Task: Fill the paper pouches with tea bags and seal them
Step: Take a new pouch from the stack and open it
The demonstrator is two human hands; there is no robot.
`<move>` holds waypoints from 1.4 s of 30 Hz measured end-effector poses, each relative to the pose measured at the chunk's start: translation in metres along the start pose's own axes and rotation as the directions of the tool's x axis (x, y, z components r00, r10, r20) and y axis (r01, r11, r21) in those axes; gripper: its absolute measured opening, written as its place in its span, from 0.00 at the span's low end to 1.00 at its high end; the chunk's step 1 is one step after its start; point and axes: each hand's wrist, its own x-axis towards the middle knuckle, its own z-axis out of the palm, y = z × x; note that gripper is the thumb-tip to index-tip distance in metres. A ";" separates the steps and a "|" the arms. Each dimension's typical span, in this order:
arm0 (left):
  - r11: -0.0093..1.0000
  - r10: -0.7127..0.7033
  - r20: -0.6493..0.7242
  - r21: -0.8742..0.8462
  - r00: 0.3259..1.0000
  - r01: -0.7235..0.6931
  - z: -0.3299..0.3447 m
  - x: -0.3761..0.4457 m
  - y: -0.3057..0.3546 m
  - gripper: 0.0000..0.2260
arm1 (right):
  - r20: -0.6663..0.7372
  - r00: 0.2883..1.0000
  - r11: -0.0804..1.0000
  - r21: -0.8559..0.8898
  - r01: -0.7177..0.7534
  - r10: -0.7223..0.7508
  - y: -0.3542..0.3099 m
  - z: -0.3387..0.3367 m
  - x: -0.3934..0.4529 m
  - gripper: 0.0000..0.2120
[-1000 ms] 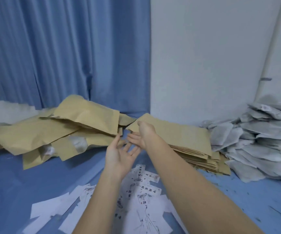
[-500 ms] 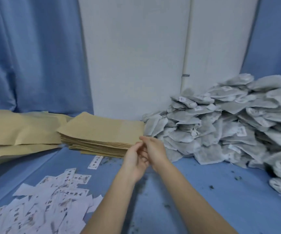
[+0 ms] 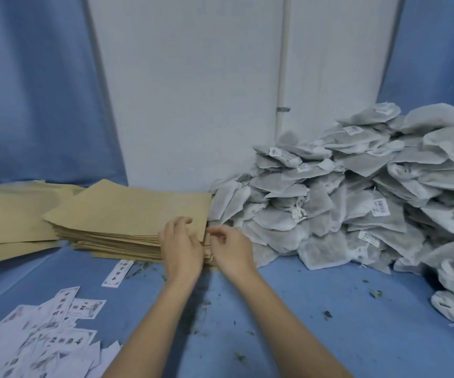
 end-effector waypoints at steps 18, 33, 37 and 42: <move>0.780 0.483 0.154 0.373 0.862 -0.503 -0.023 -0.002 -0.044 0.13 | -0.005 0.843 0.740 0.483 -0.469 0.538 -0.009 0.023 0.005 0.19; -0.096 -0.474 0.655 -0.703 0.588 0.705 -0.094 -0.089 -0.016 0.13 | 0.162 0.929 0.489 0.813 -0.317 0.332 -0.037 -0.026 -0.105 0.09; -0.372 -0.308 0.671 -0.737 0.674 0.564 -0.098 -0.089 -0.009 0.16 | 0.151 0.936 0.512 0.804 -0.303 0.317 -0.032 -0.036 -0.132 0.09; -0.295 -0.351 0.509 -0.857 0.786 0.423 -0.102 -0.085 -0.005 0.20 | 0.104 0.914 0.634 0.690 -0.350 0.392 -0.022 -0.049 -0.148 0.11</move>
